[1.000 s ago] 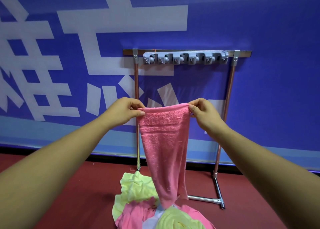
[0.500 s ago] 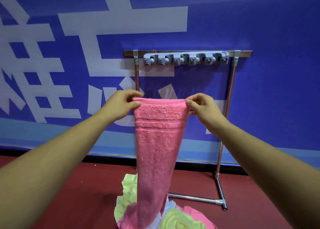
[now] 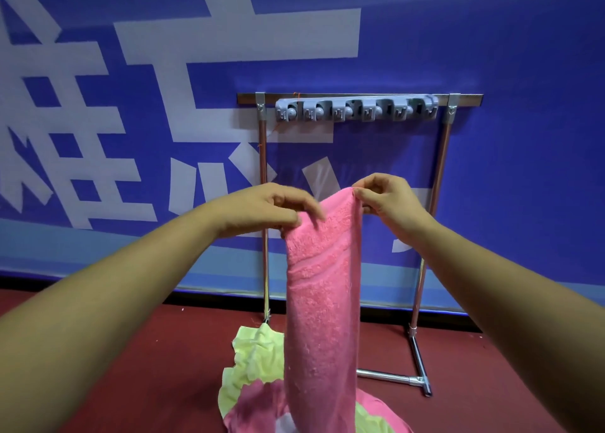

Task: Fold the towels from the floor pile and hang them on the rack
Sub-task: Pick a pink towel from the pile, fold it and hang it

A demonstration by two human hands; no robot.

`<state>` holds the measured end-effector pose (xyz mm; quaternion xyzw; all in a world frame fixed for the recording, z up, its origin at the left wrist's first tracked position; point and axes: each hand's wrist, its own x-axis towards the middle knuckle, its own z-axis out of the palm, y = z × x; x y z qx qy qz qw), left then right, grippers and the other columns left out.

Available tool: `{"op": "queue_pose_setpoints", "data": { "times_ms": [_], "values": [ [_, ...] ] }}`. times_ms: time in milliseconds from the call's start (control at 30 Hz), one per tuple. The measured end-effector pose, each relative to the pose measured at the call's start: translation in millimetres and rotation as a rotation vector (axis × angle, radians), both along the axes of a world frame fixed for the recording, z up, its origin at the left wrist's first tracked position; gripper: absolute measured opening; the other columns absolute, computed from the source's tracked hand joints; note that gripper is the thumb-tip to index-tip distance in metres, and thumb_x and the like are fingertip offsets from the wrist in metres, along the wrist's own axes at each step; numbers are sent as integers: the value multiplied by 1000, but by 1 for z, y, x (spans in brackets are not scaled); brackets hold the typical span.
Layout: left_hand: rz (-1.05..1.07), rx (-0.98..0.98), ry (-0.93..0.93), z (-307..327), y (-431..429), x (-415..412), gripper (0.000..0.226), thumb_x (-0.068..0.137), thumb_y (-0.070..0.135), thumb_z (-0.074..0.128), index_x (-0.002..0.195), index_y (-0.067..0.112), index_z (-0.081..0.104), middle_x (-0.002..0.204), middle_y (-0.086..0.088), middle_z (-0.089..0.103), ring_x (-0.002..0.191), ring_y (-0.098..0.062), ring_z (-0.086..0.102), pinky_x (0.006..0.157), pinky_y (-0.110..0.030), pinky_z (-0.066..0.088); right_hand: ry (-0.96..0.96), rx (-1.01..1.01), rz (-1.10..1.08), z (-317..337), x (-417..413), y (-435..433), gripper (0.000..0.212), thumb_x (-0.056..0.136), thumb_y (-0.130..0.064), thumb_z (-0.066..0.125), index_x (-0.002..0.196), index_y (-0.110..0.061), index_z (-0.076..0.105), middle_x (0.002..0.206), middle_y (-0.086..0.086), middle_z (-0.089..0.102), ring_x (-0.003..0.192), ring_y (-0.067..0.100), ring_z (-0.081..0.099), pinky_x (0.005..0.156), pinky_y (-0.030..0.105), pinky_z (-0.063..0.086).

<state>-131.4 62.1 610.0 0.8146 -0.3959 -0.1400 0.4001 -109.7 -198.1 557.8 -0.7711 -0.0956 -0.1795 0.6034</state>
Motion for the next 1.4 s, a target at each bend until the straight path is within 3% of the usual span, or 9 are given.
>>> {"op": "queue_pose_setpoints", "data": {
  "times_ms": [133, 267, 367, 500, 700, 967, 1200, 1300, 1400],
  "values": [
    [-42, 87, -34, 5, -6, -5, 38, 86, -6, 48, 113, 9, 69, 89, 6, 64, 84, -6, 62, 85, -24, 53, 1, 25, 10, -2, 1, 0, 7, 95, -6, 66, 90, -7, 70, 86, 9, 70, 79, 18, 65, 82, 36, 60],
    [-19, 266, -482, 5, -8, -6, 21, 94, 13, 66, 108, 28, 72, 91, 18, 71, 86, 3, 65, 81, -17, 49, 9, 52, 16, -3, 1, -5, 7, 95, -7, 67, 90, -8, 72, 88, 9, 72, 81, 17, 67, 85, 37, 59],
    [-75, 219, -606, 5, -11, -5, 12, 88, 25, 74, 99, 29, 76, 99, 17, 64, 100, -3, 55, 89, -24, 45, 33, 45, 55, -5, 1, -7, 6, 94, -8, 68, 93, -7, 73, 93, 13, 74, 83, 19, 68, 88, 40, 59],
    [-195, 127, -439, 9, -19, -12, 2, 91, 19, 69, 93, 19, 70, 129, 16, 59, 131, -9, 47, 111, -27, 35, 52, 38, 147, -7, -2, 1, 5, 93, -7, 68, 92, -7, 73, 89, 12, 75, 85, 21, 68, 88, 37, 57],
    [145, 185, -548, -3, -26, -4, 11, 91, 32, 69, 95, 23, 74, 86, 10, 72, 82, -4, 64, 73, -26, 49, 18, -57, 87, -5, -9, 9, 5, 91, -11, 70, 91, -8, 75, 82, -1, 74, 73, 4, 62, 70, 26, 46],
    [354, 66, -504, -7, -25, 3, 13, 87, 35, 73, 90, 23, 76, 82, 5, 73, 81, -10, 67, 81, -43, 55, 50, 151, 210, 8, -26, 31, 5, 89, -2, 71, 88, -3, 76, 72, 14, 66, 60, 17, 57, 59, 27, 51],
    [415, 42, -530, -5, -28, 2, 13, 85, 34, 74, 89, 22, 77, 79, 5, 73, 78, -8, 67, 76, -34, 56, 52, 207, 297, 10, -32, 41, 15, 97, -9, 63, 90, -2, 75, 73, 12, 68, 63, 16, 63, 69, 28, 58],
    [431, 35, -535, -6, -27, -1, 11, 87, 33, 73, 86, 23, 76, 78, 6, 72, 76, -6, 66, 70, -28, 53, -4, 37, 289, 9, -37, 40, 11, 91, -18, 73, 95, -8, 78, 82, 14, 73, 72, 15, 63, 77, 32, 56],
    [427, 16, -524, -7, -25, 0, 13, 87, 36, 72, 88, 24, 76, 79, 8, 72, 79, -5, 66, 73, -28, 53, -66, -74, 195, 8, -38, 39, 10, 89, -5, 73, 98, -5, 76, 79, 7, 73, 66, 11, 60, 69, 25, 52]
  ]
}}
